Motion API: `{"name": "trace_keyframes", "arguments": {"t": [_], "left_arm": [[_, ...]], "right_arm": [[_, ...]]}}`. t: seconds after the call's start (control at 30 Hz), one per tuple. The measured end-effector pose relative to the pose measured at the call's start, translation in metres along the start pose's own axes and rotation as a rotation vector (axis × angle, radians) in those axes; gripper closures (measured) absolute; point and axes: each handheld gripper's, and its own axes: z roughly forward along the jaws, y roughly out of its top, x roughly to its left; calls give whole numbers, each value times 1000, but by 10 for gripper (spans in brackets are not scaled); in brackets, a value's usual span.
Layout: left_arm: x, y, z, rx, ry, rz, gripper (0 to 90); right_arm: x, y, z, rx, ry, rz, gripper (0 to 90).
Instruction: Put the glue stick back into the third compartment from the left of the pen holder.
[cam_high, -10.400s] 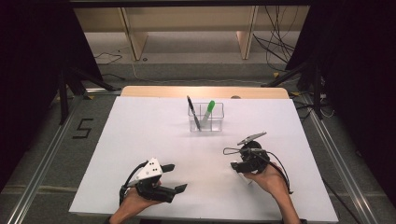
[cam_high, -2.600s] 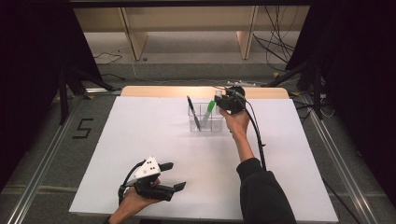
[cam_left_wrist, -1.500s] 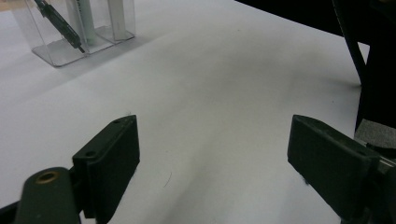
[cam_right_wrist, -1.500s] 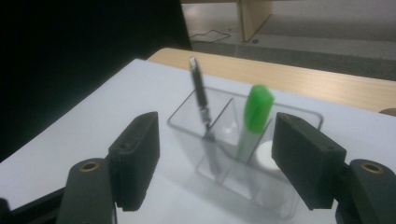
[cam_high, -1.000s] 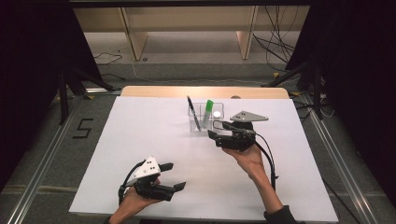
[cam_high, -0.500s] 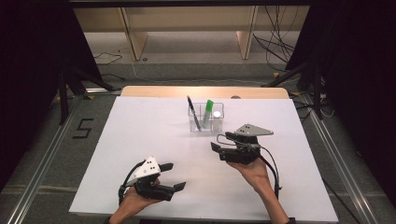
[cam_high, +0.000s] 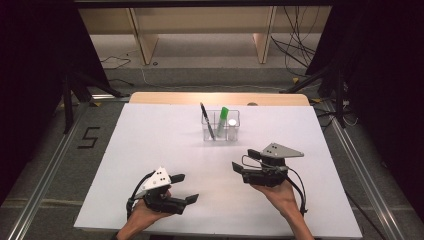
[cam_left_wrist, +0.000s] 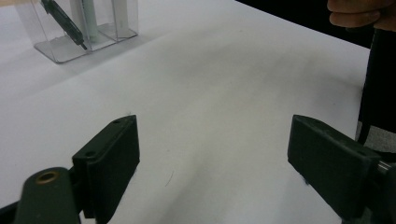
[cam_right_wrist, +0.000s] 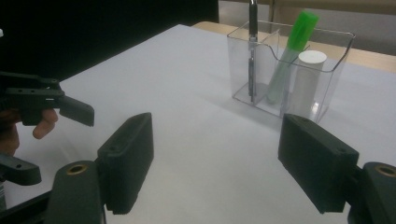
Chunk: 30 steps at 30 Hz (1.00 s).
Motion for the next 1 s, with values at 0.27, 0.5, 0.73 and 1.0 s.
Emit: {"name": "trace_keyframes", "arguments": {"t": [0.27,0.5,0.73,1.0], "left_arm": [[1,0,-2,-4,-1,1,165],[1,0,-3,-10,-2,-3,165],[1,0,-3,-10,-3,0,165],[1,0,-3,-7,-7,-5,164]], "right_arm": [[1,-12,-12,-13,-9,-12,250],[-3,-26,-25,-18,-30,-11,247],[-11,-45,-39,-27,-45,27,248],[-7,-56,-48,-41,-42,27,248]]}}
